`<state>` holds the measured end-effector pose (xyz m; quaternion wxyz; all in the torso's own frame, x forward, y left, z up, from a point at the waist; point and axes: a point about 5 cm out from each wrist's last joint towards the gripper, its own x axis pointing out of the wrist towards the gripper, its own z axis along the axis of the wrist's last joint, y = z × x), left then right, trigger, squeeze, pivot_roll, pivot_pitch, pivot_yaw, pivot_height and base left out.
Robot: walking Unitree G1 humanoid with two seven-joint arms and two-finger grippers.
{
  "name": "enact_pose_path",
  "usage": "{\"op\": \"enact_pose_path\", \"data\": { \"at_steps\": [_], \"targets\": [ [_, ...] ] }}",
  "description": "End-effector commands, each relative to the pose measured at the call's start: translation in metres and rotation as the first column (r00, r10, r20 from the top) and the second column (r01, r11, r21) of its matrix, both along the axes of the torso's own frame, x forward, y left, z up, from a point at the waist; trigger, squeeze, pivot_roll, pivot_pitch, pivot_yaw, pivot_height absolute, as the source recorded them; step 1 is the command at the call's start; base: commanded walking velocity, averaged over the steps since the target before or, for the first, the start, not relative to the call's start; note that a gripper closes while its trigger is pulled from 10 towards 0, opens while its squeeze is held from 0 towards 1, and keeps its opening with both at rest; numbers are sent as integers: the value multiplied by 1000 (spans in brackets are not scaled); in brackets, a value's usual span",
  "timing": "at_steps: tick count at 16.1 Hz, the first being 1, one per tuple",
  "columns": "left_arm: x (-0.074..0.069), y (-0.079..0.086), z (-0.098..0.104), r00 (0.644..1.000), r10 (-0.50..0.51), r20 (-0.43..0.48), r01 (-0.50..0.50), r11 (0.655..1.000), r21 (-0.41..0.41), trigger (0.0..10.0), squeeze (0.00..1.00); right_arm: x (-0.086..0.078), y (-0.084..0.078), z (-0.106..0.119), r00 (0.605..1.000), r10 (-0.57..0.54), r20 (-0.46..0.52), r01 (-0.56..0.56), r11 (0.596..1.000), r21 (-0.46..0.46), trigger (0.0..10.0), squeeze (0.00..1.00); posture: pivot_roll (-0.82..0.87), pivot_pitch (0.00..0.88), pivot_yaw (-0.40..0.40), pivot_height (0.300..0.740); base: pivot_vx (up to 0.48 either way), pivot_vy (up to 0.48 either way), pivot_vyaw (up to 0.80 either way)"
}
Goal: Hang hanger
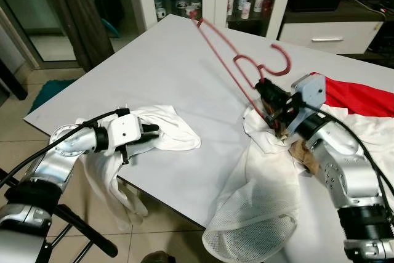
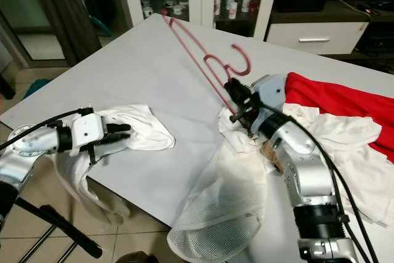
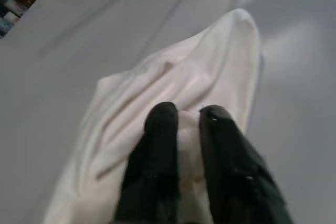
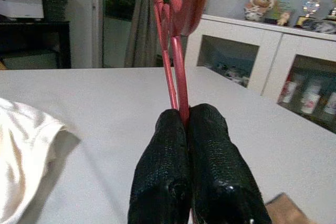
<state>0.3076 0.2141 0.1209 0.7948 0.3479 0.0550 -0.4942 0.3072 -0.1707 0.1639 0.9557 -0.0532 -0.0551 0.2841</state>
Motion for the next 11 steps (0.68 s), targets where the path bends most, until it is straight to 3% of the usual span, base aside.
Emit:
{"op": "enact_pose_path", "data": {
  "at_steps": [1, 4, 6, 7, 8, 9, 10, 11],
  "targets": [
    [-1, 3, 3, 1000, 1, -1, -1, 1000, -15, 10000, 1000, -2, 6, -5, 999, 26, -31, -26, 1000, 4, 10000, 0, -22, 3, 59, 740, 0, 0, 0],
    [-5, 3, 0, 1000, 9, 1, -9, 998, -56, 10000, 1000, -10, 21, -12, 994, 97, -47, -98, 995, -12, 10000, 0, -22, 3, 59, 740, 0, 0, 0],
    [-2, -3, 2, 990, 92, 104, -77, 987, -138, 10000, 1000, -11, 25, -15, 994, 101, -50, -102, 995, -10, 10000, 0, -15, 1, 51, 740, 0, 0, 0],
    [-1, -4, 1, 983, 144, 115, -123, 977, -177, 10000, 1000, -10, 26, -14, 993, 103, -49, -104, 995, -7, 10000, 0, -14, 0, 45, 740, 0, 0, 0],
    [0, -4, 1, 975, 191, 110, -162, 960, -227, 10000, 761, -10, 27, -14, 993, 104, -48, -105, 994, -7, 10000, 0, -14, 0, 45, 740, 0, 0, 0],
    [1, -4, 3, 952, 296, 80, -246, 894, -374, 10000, 0, -7, 25, -13, 994, 100, -46, -100, 995, -10, 10000, 0, -9, 0, 29, 740, 0, 0, 0],
    [1, -4, 4, 940, 335, 62, -276, 857, -435, 10000, 0, -6, 25, -12, 994, 96, -45, -97, 995, -11, 10000, 0, -9, 0, 29, 740, 0, 0, 0],
    [1, -4, 4, 940, 335, 62, -276, 857, -435, 10000, 0, -6, 25, -12, 994, 96, -45, -97, 995, -11, 10000, 0, -9, 0, 29, 740, 0, 0, 0]
  ]
}}
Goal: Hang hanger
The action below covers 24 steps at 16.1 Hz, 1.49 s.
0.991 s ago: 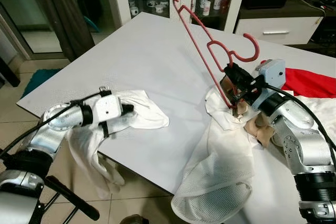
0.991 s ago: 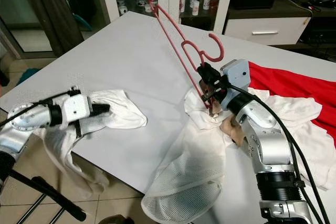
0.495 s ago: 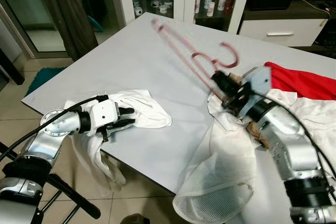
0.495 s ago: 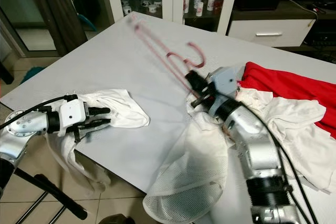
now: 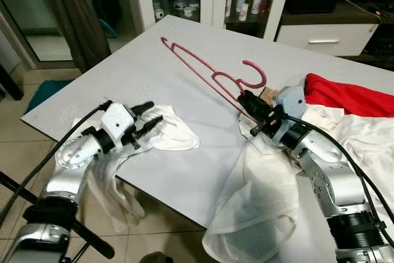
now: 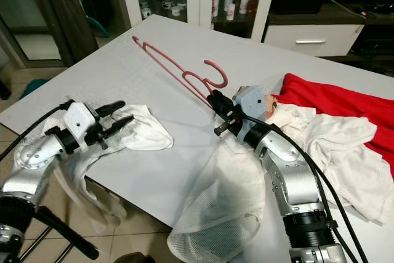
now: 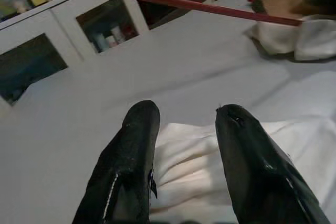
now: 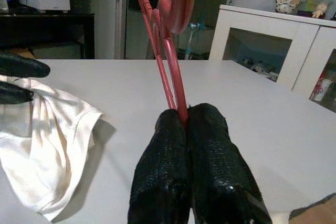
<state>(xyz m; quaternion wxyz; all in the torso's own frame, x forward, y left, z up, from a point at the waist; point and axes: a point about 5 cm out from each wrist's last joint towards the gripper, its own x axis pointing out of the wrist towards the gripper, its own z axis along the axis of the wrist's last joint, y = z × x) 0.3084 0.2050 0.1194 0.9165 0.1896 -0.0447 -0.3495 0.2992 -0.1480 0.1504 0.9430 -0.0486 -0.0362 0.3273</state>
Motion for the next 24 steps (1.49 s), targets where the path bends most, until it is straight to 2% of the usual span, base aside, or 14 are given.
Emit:
{"op": "enact_pose_path", "data": {
  "at_steps": [1, 15, 16, 18, 19, 20, 21, 22, 23, 24],
  "targets": [
    [0, 5, 5, 1000, 23, 17, -23, 1000, -11, 10000, 0, 2, 2, 2, 1000, 8, -2, -8, 1000, -5, 10000, 0, -9, 0, 29, 740, 0, 0, 0],
    [0, 5, 5, 1000, 23, 17, -23, 1000, -11, 10000, 0, 2, 2, 2, 1000, 8, -2, -8, 1000, -5, 10000, 0, -9, 0, 29, 740, 0, 0, 0],
    [-12, 2, -2, 998, 63, 9, -62, 996, -57, 10000, 0, 6, 1, 2, 1000, -5, 0, 5, 1000, -9, 10000, 0, 20, 0, -10, 740, 0, 0, 0],
    [-28, -4, -9, 999, 35, 3, -35, 999, -2, 10000, 0, 10, 1, 2, 1000, -20, 0, 20, 1000, -13, 10000, 0, 19, 0, -7, 740, 0, 0, 0],
    [-28, -3, -8, 1000, 25, 7, -25, 1000, 11, 10000, 4, 10, 1, 1, 1000, -21, -1, 21, 1000, -12, 10000, 0, 19, 0, -7, 740, 0, 0, 0],
    [-28, 0, -6, 1000, 9, 8, -10, 999, 41, 10000, 722, 10, 1, 1, 1000, -24, -1, 24, 1000, -11, 10000, 0, 22, 0, -3, 740, 0, 0, 0],
    [-29, 2, -5, 1000, -5, 7, 5, 997, 77, 10000, 965, 11, 1, 1, 1000, -25, -1, 25, 1000, -10, 10000, 0, 22, 0, -3, 740, 0, 0, 0],
    [-32, 5, -6, 1000, -25, 3, 24, 985, 170, 10000, 988, 11, 2, 1, 1000, -24, -1, 24, 1000, -9, 10000, 0, 27, 0, -5, 740, 0, 0, 0],
    [-34, 10, -8, 999, -46, -6, 46, 961, 274, 10000, 937, 12, 3, 1, 1000, -20, -1, 20, 1000, -8, 10000, 0, 28, 0, -8, 740, 0, 0, 0],
    [-35, 15, -7, 998, -61, -23, 65, 945, 320, 10000, 918, 12, 3, 1, 1000, -16, -1, 16, 1000, -9, 10000, 0, 28, 0, -8, 740, 0, 0, 0]
  ]
}}
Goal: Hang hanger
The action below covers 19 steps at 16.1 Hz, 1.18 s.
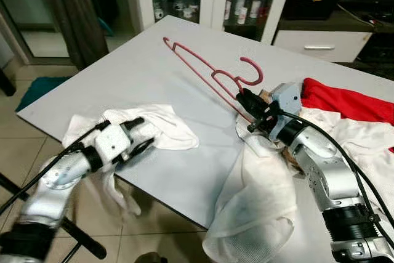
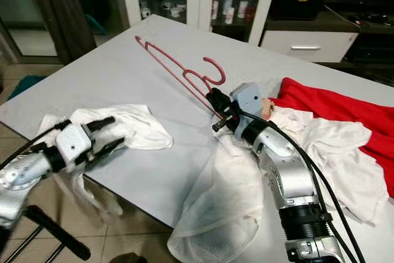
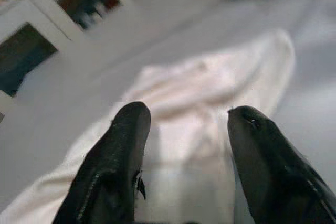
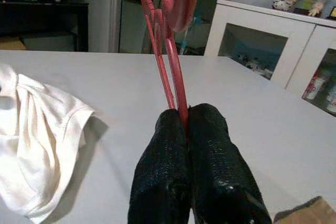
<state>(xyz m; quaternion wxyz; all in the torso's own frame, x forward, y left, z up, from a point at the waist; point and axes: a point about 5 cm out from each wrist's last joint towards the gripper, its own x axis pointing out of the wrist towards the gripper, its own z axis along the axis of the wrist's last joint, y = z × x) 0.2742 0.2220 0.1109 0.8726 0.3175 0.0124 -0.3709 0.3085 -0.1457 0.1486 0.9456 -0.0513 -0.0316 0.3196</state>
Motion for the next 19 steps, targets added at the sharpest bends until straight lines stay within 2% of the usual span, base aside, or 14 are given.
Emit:
{"op": "enact_pose_path", "data": {
  "at_steps": [1, 2, 3, 5, 6, 7, 9, 12, 17, 19],
  "targets": [
    [-1, 0, 2, 999, -35, -5, 35, 998, 45, 10000, 875, 3, 1, 2, 1000, 1, 6, -1, 1000, -3, 10000, 0, 32, 0, -11, 740, 0, 0, 0],
    [-1, 3, 9, 994, -102, -31, 104, 990, 97, 10000, 784, 4, 0, 3, 1000, 2, 5, -2, 1000, -5, 10000, 0, 34, 0, -13, 740, 0, 0, 0],
    [0, 2, 14, 985, -166, -43, 170, 974, 148, 10000, 482, 4, 0, 3, 1000, 4, 5, -4, 1000, -8, 10000, 0, 37, 0, -19, 740, 0, 0, 0],
    [4, 0, 17, 979, -201, -39, 204, 961, 187, 10000, 278, 5, 0, 3, 1000, 7, 6, -7, 1000, -11, 10000, 0, 35, 0, -19, 740, 0, 0, 0],
    [9, -4, 18, 973, -227, -33, 229, 949, 218, 10000, 43, 4, 0, 4, 1000, 8, 7, -8, 1000, -12, 10000, 0, 28, 0, -22, 740, 0, 0, 0],
    [15, -8, 18, 968, -251, -29, 250, 938, 241, 10000, 0, 4, -1, 4, 1000, 9, 7, -9, 1000, -13, 10000, 0, 28, 0, -22, 740, 0, 0, 0],
    [24, -14, 18, 958, -284, -46, 286, 919, 271, 10000, 0, 2, -3, 3, 1000, 8, 5, -8, 1000, -19, 10000, 0, 13, 0, -21, 740, 0, 0, 0],
    [33, -18, 14, 952, -296, -75, 305, 911, 279, 10000, 0, 1, -5, 4, 1000, -3, 7, 3, 1000, -20, 10000, 0, -5, 0, -14, 740, 0, 0, 0],
    [45, -17, 4, 946, -282, -157, 320, 887, 333, 10000, 0, -1, -8, 4, 1000, -18, 5, 18, 1000, -20, 10000, 0, -21, 1, -8, 740, 0, 0, 0],
    [51, -16, 3, 952, -253, -172, 299, 891, 341, 10000, 0, 0, -8, 4, 1000, -18, 6, 18, 1000, -20, 10000, 0, -21, 0, -8, 740, 0, 0, 0]
  ]
}}
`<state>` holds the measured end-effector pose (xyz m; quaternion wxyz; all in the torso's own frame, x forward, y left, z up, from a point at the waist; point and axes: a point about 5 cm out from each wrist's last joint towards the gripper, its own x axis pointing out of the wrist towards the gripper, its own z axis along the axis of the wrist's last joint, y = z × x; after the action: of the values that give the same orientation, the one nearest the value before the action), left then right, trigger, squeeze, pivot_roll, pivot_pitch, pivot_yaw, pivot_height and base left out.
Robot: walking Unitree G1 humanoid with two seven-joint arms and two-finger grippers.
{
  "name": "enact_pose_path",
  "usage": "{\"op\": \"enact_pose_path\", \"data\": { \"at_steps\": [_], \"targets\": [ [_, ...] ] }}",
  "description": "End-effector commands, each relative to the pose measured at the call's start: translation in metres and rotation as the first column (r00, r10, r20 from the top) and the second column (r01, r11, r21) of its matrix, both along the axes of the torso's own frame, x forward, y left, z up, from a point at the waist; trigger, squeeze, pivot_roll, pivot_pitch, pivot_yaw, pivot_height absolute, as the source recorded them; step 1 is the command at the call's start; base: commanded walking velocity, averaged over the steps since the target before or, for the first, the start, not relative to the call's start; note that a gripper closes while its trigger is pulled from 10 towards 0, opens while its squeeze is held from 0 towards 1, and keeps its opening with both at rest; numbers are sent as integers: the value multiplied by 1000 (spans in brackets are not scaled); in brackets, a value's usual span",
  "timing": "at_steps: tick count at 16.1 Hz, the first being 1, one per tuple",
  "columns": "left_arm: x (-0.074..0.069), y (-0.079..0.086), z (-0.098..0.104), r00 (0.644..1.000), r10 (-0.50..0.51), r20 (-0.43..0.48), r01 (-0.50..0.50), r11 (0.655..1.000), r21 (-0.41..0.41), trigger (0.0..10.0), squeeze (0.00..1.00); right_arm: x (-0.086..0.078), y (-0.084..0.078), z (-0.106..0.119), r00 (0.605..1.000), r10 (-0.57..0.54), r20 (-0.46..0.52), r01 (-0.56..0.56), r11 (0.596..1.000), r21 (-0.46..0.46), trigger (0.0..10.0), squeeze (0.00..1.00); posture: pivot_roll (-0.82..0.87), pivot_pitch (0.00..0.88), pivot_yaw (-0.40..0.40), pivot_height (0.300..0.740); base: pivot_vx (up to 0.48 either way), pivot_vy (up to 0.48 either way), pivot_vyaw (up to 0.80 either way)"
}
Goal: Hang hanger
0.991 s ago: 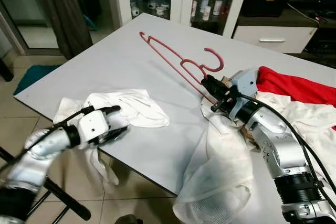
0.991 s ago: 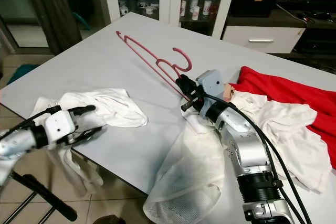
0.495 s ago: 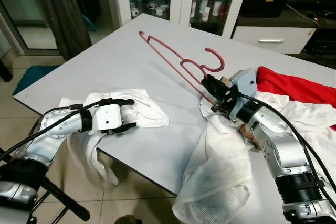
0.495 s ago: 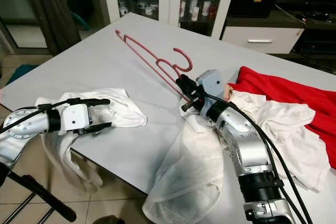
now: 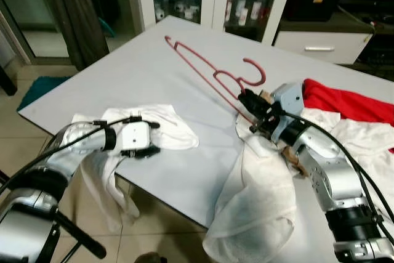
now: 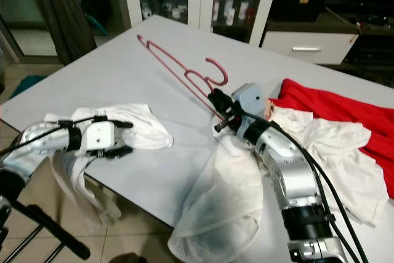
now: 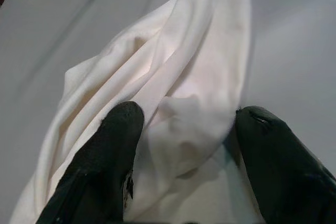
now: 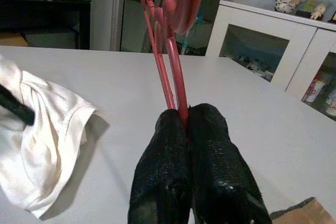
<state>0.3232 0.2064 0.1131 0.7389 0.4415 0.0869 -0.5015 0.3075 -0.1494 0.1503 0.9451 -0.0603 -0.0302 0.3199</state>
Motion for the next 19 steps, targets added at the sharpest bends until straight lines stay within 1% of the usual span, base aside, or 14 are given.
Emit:
{"op": "enact_pose_path", "data": {
  "at_steps": [1, 3, 4, 6, 7, 8, 9, 13, 16, 19],
  "targets": [
    [5, 0, 0, 999, 32, -21, -31, 999, 6, 10000, 0, 1, -3, 3, 1000, -19, 4, 19, 1000, 0, 10000, 0, -23, 0, -6, 740, 0, 0, 0],
    [7, 2, -5, 994, 70, -85, -71, 997, -6, 10000, 0, -1, 0, 2, 1000, -20, 3, 20, 1000, 5, 10000, 0, -29, 3, 4, 740, 0, 0, 0],
    [5, 3, -11, 986, 80, -143, -81, 997, -6, 10000, 0, -3, 1, 0, 1000, -18, -1, 18, 1000, 7, 10000, 0, -29, 3, 4, 740, 0, 0, 0],
    [2, 6, -17, 978, 81, -193, -78, 997, 23, 10000, 0, -3, 2, 0, 1000, -19, -4, 19, 1000, 12, 10000, 0, -29, 10, 15, 740, 0, 0, 0],
    [-1, 6, -19, 969, 68, -238, -63, 998, 26, 8706, 0, -3, 3, 0, 1000, -21, -3, 21, 1000, 16, 10000, 0, -27, 12, 19, 740, 0, 0, 0],
    [-2, 7, -20, 961, 54, -271, -48, 998, 28, 3137, 0, -3, 3, 0, 1000, -23, -2, 23, 1000, 19, 10000, 0, -25, 12, 21, 740, 0, 0, 0],
    [-3, 7, -21, 954, 42, -297, -34, 999, 31, 0, 0, -2, 3, 0, 1000, -25, -1, 25, 999, 20, 10000, 0, -25, 12, 21, 740, 0, 0, 0],
    [-8, 7, -22, 931, -4, -365, 11, 1000, 17, 0, 0, -2, 3, 1, 1000, -32, 1, 32, 999, 24, 10000, 0, -26, 12, 27, 740, 0, 0, 0],
    [-11, 6, -23, 923, -35, -383, 39, 999, 2, 0, 0, -3, 2, 1, 999, -34, 2, 34, 999, 23, 10000, 0, -30, 15, 25, 740, 0, 0, 0],
    [-12, 2, -22, 928, -63, -368, 56, 998, -29, 0, 0, -3, 0, 2, 999, -39, 3, 39, 999, 21, 10000, 0, -31, 17, 23, 740, 0, 0, 0]
  ]
}}
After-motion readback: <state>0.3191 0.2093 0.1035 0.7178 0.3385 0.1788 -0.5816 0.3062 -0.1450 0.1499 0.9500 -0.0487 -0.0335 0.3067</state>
